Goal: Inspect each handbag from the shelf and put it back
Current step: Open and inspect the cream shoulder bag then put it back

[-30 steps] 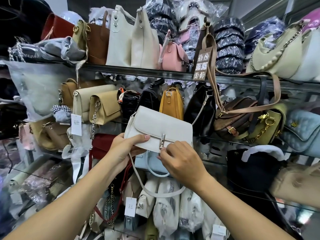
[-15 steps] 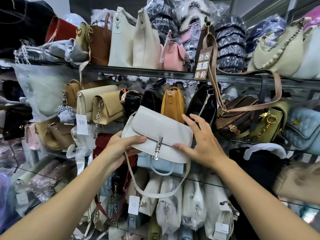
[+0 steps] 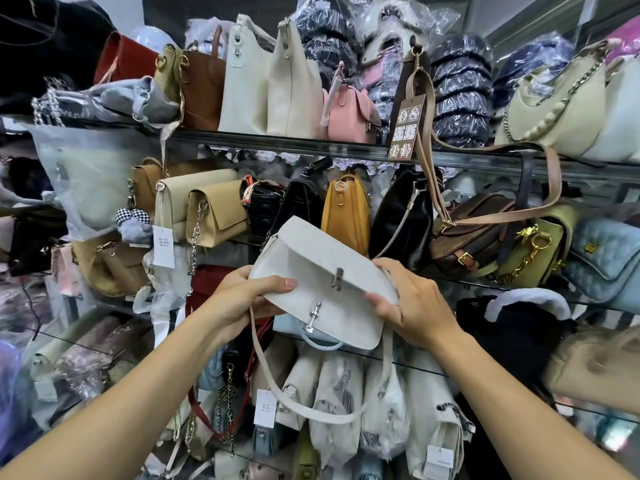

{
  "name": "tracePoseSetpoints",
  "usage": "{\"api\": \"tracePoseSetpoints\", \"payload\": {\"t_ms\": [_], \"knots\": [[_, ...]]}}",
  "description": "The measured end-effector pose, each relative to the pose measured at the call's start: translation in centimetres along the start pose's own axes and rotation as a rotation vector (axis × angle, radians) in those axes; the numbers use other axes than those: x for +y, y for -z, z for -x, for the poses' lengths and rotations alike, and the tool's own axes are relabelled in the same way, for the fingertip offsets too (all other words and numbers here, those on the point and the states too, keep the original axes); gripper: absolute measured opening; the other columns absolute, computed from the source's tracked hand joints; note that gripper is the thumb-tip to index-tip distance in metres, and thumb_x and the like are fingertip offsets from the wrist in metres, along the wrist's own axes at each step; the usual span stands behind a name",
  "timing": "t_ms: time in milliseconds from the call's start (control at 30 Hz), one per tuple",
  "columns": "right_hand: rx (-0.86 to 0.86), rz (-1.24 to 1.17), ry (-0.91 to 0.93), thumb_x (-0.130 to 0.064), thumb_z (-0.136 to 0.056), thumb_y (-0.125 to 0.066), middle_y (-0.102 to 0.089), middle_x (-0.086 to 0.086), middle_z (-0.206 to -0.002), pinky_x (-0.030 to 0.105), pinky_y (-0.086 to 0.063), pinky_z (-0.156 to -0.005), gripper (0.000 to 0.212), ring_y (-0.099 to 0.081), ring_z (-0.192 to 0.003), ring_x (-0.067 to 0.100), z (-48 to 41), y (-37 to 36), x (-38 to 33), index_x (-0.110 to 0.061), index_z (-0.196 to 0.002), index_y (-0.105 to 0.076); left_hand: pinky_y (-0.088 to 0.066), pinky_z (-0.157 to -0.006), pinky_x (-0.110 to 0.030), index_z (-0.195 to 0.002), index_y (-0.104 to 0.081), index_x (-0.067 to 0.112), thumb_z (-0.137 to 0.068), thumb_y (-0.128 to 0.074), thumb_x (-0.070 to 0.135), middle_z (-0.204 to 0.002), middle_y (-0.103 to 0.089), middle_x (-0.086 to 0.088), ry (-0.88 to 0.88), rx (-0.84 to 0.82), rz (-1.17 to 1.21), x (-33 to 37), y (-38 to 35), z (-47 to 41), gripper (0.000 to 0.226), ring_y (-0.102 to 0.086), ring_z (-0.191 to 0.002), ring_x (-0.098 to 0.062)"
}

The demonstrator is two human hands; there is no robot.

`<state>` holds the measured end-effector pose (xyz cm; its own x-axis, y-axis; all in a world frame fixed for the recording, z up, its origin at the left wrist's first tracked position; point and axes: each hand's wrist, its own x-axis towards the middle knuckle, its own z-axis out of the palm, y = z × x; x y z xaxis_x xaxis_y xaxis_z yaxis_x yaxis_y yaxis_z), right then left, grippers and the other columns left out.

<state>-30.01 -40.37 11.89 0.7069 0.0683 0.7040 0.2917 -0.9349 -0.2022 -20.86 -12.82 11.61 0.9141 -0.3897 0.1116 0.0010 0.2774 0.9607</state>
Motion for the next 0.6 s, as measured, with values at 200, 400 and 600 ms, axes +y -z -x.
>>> {"api": "tracePoseSetpoints", "payload": {"t_ms": [200, 400, 600], "knots": [[0.304, -0.461, -0.239, -0.078, -0.088, -0.038, -0.063, -0.011, -0.072, 0.020, -0.038, -0.059, 0.059, -0.054, -0.064, 0.000, -0.4, -0.2, -0.6, -0.025, -0.087, -0.064, -0.063, -0.074, -0.037, -0.130, -0.054, -0.007, -0.042, -0.092, 0.014, -0.121, -0.069, -0.025, -0.001, -0.019, 0.019, -0.4, 0.5, 0.4, 0.098, -0.073, -0.099, -0.033], [0.389, -0.925, -0.688, -0.083, -0.078, -0.044, -0.071, 0.010, -0.079, 0.030, -0.050, -0.066, 0.080, -0.063, -0.067, 0.013, -1.7, 0.1, -1.7, -0.010, -0.092, -0.073, -0.062, -0.082, -0.041, -0.124, -0.055, -0.001, -0.038, -0.090, 0.004, -0.101, -0.074, -0.014, -0.044, -0.071, 0.046, -0.5, 0.2, 0.9, 0.093, -0.073, -0.090, -0.029], [0.233, -1.319, -0.927, -0.071, -0.088, -0.057, -0.079, 0.011, -0.101, 0.049, -0.060, -0.088, 0.048, -0.075, -0.094, 0.027, -1.9, 0.9, -2.5, -0.028, -0.089, -0.079, -0.063, -0.076, -0.039, -0.114, -0.054, 0.006, -0.039, -0.092, 0.005, -0.094, -0.073, -0.004, -0.116, -0.133, -0.103, -0.3, 0.5, 1.5, 0.084, -0.070, -0.090, -0.024]]}}
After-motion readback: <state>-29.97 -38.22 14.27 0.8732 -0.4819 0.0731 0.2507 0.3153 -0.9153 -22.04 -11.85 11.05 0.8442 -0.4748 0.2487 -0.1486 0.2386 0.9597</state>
